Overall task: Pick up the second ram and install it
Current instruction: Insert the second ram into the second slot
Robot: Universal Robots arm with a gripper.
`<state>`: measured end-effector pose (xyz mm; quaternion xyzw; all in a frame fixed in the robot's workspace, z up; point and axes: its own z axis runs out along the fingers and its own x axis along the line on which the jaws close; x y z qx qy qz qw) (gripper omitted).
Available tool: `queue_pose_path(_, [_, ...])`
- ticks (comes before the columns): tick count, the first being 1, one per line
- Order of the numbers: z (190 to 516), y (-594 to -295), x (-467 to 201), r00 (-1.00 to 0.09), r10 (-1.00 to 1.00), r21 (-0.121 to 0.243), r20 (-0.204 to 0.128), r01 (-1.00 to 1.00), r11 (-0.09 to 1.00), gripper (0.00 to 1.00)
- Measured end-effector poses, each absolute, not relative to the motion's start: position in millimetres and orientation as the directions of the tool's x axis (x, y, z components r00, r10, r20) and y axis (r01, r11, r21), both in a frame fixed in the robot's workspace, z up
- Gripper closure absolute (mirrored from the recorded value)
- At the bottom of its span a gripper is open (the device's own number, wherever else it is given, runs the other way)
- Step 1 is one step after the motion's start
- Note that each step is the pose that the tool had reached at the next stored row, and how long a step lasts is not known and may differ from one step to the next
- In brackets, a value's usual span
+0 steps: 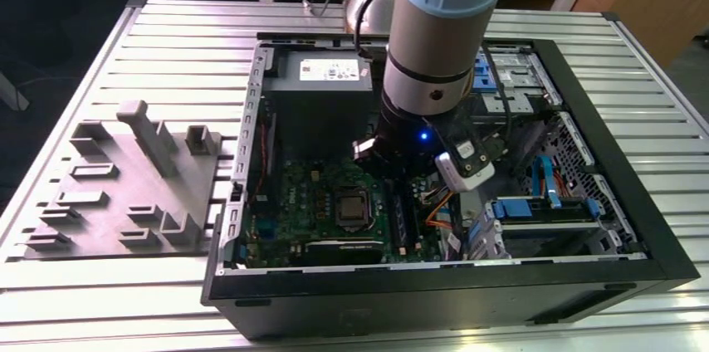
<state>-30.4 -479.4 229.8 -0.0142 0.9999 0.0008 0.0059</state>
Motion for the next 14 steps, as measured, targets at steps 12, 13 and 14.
queue_pose_path(12, [228.8,-479.6,-30.4,-1.0,-0.028,0.002,-0.012,-0.029,1.0,0.88])
queue_pose_path(13, [228.8,-479.6,-30.4,-1.0,-0.029,0.002,-0.012,-0.029,1.0,0.88])
queue_pose_path(14, [228.8,-479.6,-30.4,-1.0,-0.029,0.002,-0.012,-0.029,1.0,0.88])
